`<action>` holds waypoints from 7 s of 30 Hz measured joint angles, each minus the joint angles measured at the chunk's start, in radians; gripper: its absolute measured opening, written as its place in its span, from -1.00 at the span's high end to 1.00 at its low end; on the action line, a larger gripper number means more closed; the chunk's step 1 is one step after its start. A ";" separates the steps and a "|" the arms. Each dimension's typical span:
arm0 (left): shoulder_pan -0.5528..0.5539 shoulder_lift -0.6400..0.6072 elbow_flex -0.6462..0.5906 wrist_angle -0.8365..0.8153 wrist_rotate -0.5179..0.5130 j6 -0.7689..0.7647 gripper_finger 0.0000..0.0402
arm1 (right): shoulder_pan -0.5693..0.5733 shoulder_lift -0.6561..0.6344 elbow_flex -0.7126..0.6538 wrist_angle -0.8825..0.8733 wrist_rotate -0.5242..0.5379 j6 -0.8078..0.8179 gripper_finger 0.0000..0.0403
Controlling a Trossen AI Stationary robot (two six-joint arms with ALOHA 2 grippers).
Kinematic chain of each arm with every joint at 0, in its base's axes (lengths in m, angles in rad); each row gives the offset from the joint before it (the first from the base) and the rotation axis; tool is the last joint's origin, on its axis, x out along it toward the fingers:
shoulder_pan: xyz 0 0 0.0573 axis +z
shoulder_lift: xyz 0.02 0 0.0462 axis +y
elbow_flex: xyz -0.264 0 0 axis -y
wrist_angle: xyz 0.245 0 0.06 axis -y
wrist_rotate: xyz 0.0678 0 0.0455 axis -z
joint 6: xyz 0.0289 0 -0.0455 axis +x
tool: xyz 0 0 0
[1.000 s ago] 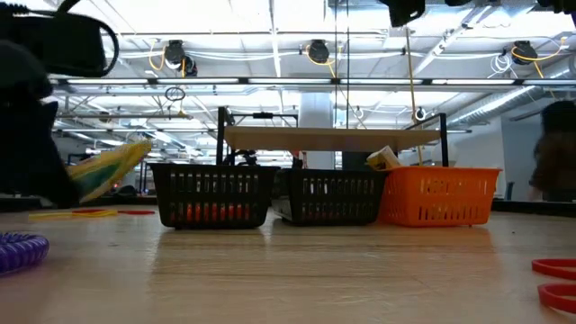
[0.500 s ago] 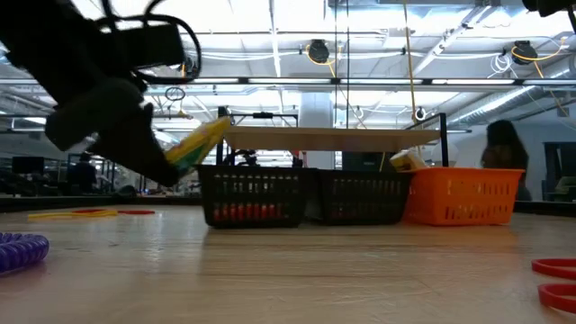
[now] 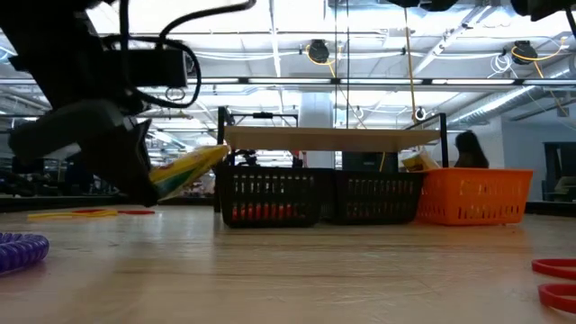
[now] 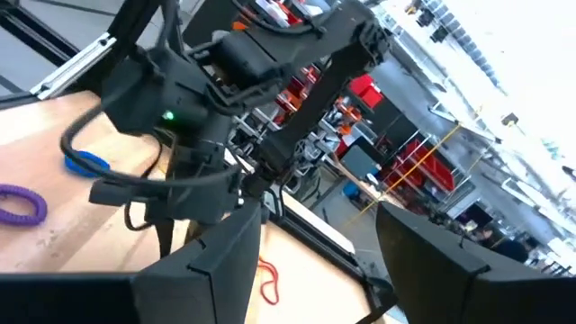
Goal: Pick & Place Office Desk Supplies
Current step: Put the yellow crayon bag into the orange bin
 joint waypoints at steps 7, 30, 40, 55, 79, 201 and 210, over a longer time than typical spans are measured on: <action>-0.065 0.000 0.106 -0.014 0.003 -0.047 0.75 | -0.016 0.000 0.000 0.000 0.000 0.093 -0.04; -0.042 0.008 0.450 0.080 0.030 0.263 0.76 | 0.030 0.000 -0.001 -0.062 -0.289 -0.007 -0.04; -0.034 0.008 0.450 0.222 0.146 0.362 0.76 | 0.010 0.000 -0.001 -0.103 -0.289 -0.028 -0.04; 0.025 0.008 0.450 0.246 0.171 0.429 0.76 | 0.011 0.000 -0.001 -0.099 -0.294 -0.044 -0.04; 0.092 0.008 0.449 0.243 0.257 0.487 0.76 | 0.011 0.001 -0.002 -0.106 -0.342 -0.043 0.02; 0.153 -0.039 0.450 -0.017 0.419 0.277 -0.88 | 0.019 -0.308 0.000 -1.260 0.464 1.288 0.84; 0.153 -0.039 0.450 0.042 0.417 0.272 -0.86 | 0.018 -0.308 0.000 -1.446 0.390 1.488 0.84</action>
